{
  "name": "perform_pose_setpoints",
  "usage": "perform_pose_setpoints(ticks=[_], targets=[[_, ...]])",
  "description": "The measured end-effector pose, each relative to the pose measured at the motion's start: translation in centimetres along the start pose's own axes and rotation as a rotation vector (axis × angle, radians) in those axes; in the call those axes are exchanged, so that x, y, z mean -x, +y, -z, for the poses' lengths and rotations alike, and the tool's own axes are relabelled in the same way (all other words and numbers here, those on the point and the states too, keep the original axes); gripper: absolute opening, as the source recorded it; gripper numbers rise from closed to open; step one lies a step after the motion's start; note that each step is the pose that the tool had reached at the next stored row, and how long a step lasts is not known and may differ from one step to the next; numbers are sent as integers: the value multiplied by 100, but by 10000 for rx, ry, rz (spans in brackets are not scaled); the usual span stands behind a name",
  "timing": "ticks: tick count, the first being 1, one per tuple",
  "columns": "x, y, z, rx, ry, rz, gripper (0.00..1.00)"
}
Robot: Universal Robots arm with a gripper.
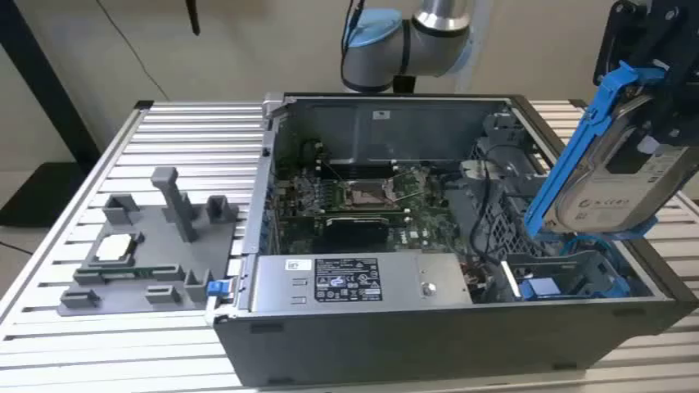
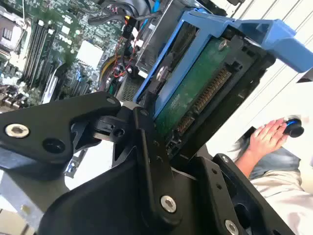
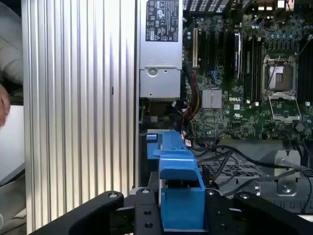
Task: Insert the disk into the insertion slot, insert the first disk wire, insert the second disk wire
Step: 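Insert the disk into the insertion slot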
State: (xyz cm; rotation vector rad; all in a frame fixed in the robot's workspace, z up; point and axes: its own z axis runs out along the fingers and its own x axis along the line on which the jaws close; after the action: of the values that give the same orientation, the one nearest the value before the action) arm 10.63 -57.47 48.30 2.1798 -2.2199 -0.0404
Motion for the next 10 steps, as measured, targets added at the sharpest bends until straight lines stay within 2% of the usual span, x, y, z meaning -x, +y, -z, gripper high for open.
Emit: perform_pose_setpoints(ticks=[10], targets=[[0,-1,-19,1,16,0,0]])
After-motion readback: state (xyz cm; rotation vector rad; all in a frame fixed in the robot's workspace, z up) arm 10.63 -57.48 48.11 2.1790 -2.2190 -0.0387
